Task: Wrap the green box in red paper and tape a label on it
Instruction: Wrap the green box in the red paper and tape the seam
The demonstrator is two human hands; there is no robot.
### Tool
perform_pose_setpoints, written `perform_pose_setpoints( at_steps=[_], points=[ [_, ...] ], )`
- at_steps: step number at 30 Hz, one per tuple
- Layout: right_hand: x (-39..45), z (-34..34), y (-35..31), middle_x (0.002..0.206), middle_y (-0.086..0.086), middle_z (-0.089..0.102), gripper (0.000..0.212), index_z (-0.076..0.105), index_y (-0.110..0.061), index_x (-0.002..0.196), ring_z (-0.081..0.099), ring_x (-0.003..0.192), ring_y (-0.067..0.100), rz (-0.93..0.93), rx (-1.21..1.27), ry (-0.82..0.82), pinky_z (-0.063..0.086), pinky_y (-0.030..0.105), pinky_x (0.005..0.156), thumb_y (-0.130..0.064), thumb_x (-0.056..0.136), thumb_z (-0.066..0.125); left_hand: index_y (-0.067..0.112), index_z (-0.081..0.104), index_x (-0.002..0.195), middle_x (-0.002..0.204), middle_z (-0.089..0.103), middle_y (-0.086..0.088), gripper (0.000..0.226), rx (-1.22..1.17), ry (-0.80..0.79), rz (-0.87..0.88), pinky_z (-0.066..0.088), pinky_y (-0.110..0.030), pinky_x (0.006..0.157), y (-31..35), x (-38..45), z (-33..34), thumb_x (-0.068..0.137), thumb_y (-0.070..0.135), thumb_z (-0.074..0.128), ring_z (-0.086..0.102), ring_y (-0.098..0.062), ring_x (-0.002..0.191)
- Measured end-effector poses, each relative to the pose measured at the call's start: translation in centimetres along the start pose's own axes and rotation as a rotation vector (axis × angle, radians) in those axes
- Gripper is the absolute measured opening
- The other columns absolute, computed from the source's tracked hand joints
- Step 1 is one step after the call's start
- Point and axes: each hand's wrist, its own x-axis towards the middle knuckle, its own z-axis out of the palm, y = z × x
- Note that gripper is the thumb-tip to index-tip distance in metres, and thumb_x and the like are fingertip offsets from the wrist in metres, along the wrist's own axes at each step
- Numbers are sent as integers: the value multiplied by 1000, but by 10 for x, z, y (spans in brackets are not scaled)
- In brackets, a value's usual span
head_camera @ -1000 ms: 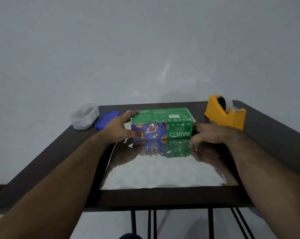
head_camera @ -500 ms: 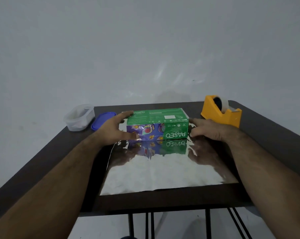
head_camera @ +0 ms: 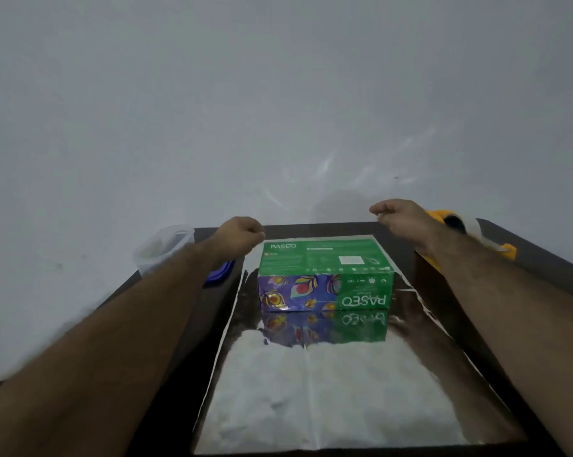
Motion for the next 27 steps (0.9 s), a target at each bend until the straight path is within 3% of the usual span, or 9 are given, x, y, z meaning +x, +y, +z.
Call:
perform_pose_setpoints(
  at_steps=[3,5,9,14,17,20,23,27],
  points=[
    [17,12,11,137,7,67,27,74,-16,124,59,131,24,-5,-64,19,46,35,111,-7,104,57,11,74,111,109,71,-6,17,216,-21,46,48,-28,82,-4,25,6,102,17,61,65,-23,102],
    [24,19,21,136,9,68,28,74,-12,125,60,129,27,-8,-147,23,45,36,113,-7,104,56,8,73,114,111,71,-8,19,271,-40,37,46,-27,81,-8,40,12,102,16,61,64,-24,101],
    [44,28,43,149,9,61,36,66,-12,140,54,138,29,-34,-379,-64,41,37,117,-15,106,54,3,67,106,111,68,-15,13,357,-21,7,44,-30,78,-16,64,26,101,13,61,65,-35,109],
    [55,28,58,155,8,55,50,56,-14,151,50,143,30,-72,-522,-142,40,38,118,-32,105,62,0,62,124,127,66,-18,30,611,-18,-74,49,-38,87,-19,78,31,103,21,57,64,-37,115],
    [54,30,63,141,11,66,52,60,-12,147,62,126,29,-73,-431,-105,48,37,108,-26,99,74,5,61,123,126,68,-16,36,723,-117,-71,54,-42,95,-26,75,34,101,33,63,66,-37,114],
    [48,30,60,111,3,72,53,65,-13,140,66,97,21,-65,-347,-56,51,25,82,-10,90,81,13,60,118,124,68,-11,35,728,-51,-71,55,-48,98,-28,70,33,95,39,67,66,-35,111],
    [41,32,51,92,-4,72,48,73,-17,122,69,82,18,-52,-228,45,49,19,61,8,82,76,14,61,96,116,72,-15,7,578,89,-55,52,-39,85,-25,63,28,90,16,64,64,-36,99],
    [33,23,32,91,7,69,55,65,-9,126,66,76,23,17,106,125,54,31,61,20,79,68,12,76,96,94,75,-5,14,289,232,-56,55,-33,82,-20,52,16,88,7,66,69,-28,94]
  ],
)
